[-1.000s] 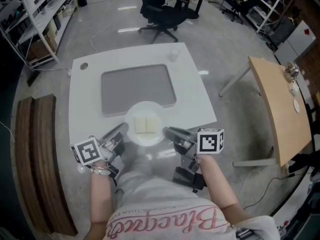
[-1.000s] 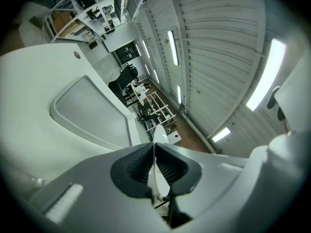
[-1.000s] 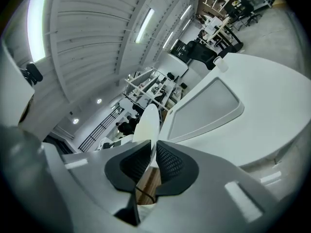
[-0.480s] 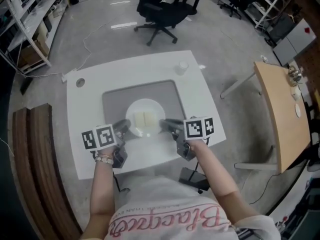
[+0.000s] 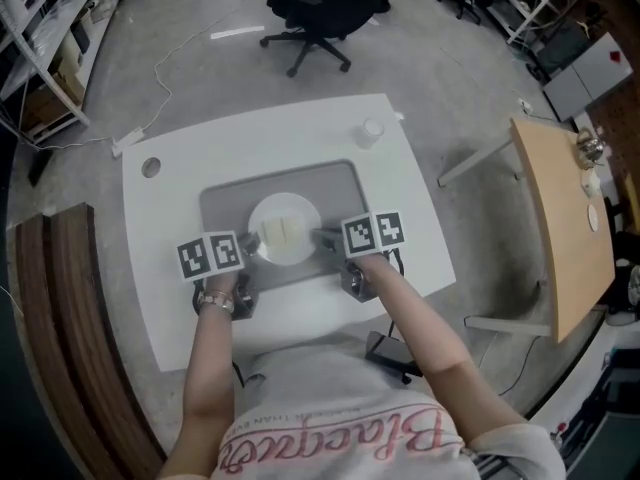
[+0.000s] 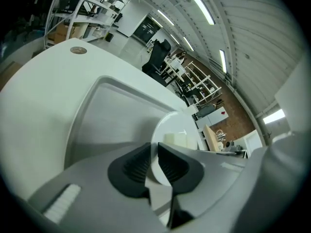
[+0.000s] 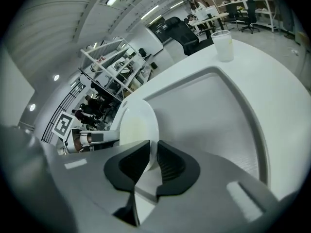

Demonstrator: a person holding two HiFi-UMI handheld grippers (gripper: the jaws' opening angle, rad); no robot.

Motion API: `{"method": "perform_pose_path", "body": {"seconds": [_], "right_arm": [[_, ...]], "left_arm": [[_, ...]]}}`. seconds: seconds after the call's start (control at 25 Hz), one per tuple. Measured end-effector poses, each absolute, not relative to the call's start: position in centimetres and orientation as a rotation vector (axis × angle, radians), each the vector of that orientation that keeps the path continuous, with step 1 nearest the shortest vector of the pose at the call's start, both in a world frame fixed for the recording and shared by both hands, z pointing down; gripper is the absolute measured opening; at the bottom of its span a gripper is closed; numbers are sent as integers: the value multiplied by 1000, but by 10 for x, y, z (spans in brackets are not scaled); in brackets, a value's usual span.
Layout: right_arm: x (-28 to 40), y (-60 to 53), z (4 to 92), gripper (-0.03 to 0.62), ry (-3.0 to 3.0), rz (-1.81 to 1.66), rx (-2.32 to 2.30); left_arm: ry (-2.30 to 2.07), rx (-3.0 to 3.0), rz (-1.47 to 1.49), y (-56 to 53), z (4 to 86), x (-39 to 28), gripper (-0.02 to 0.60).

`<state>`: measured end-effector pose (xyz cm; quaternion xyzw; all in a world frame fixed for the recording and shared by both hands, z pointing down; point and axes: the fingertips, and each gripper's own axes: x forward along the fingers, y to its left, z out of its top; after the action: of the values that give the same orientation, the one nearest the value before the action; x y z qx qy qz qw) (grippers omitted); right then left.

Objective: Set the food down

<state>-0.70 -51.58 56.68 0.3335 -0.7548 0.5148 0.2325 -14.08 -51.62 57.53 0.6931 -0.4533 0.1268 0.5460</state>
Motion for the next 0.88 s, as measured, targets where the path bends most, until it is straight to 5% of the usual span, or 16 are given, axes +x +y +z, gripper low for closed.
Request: {"method": "perform_pose_path", "body": {"seconds": [0.72,0.88], "right_arm": [[-3,-528,593,86,-1991,1321,931],[3,-529,590,109,-2018,1284,957]], "left_arm": [[-1128,1641,467,-533,597,-140,68],[-1198,1666,441,-532,589,-146,156]]}}
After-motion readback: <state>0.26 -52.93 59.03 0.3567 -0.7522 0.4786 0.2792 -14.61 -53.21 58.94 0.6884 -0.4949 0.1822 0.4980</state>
